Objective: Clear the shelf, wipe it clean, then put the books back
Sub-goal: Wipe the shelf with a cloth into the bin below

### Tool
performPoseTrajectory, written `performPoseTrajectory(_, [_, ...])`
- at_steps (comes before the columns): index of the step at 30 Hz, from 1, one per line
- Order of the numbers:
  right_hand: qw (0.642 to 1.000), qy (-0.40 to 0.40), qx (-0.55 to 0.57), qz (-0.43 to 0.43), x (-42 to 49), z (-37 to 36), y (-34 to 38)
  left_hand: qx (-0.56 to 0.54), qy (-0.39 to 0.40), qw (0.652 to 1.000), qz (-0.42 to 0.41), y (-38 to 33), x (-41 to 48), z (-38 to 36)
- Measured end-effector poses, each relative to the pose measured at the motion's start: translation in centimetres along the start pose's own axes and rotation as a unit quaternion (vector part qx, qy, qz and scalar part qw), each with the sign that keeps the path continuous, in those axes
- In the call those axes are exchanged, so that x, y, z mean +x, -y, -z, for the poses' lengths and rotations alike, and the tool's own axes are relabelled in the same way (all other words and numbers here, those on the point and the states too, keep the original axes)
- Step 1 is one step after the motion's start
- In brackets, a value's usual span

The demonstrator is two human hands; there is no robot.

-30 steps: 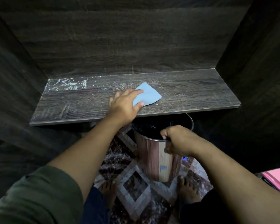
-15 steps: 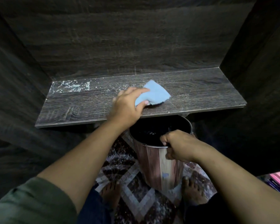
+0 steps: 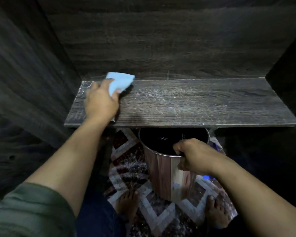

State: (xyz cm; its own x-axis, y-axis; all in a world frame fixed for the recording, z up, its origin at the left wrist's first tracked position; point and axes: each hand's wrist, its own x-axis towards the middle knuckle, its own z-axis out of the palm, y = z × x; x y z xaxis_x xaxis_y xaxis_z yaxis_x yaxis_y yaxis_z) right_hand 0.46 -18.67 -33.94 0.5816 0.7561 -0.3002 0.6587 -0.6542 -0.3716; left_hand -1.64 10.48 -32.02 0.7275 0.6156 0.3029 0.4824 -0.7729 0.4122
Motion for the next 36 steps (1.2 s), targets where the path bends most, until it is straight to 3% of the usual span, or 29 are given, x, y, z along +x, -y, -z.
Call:
performPoseTrajectory(4, [1.000,0.006,0.002,0.009,0.7,-0.4,0.6,0.115,-0.103,0.979,0.132,3.5,0.5,1.1])
performPoseTrajectory(9, [1.000,0.018,0.009,-0.001,0.9,-0.8,0.2,0.215,-0.011,0.966,0.141,4.8,0.4,-0.1])
performPoseTrajectory(14, [1.000,0.023,0.002,0.001,0.6,-0.9,0.1,0.139,0.020,0.979,0.149,2.6,0.1,-0.2])
performPoseTrajectory(19, [1.000,0.030,-0.004,0.006,0.4,-0.7,0.2,0.128,0.048,0.991,0.004,-3.2,-2.9,-2.1])
performPoseTrajectory(23, [0.999,0.033,0.004,0.006,0.3,-0.7,0.1,0.032,0.077,0.994,-0.074,-5.8,-4.3,-3.3])
performPoseTrajectory(26, [0.999,0.030,0.009,0.005,0.1,-0.5,-0.1,0.021,0.024,0.999,-0.034,-5.3,-3.2,-2.9])
performPoseTrajectory(29, [1.000,0.024,0.013,0.005,-0.1,-0.5,-0.5,0.073,-0.039,0.993,0.090,-2.4,-0.9,-2.1])
performPoseTrajectory(32, [1.000,0.026,0.015,-0.004,-0.3,-0.4,-0.9,0.106,-0.032,0.980,0.168,-0.4,-0.3,-2.2])
performPoseTrajectory(36, [0.999,0.024,0.019,-0.010,-0.7,-0.6,-1.7,0.082,0.009,0.994,0.070,-2.5,-1.6,-3.9])
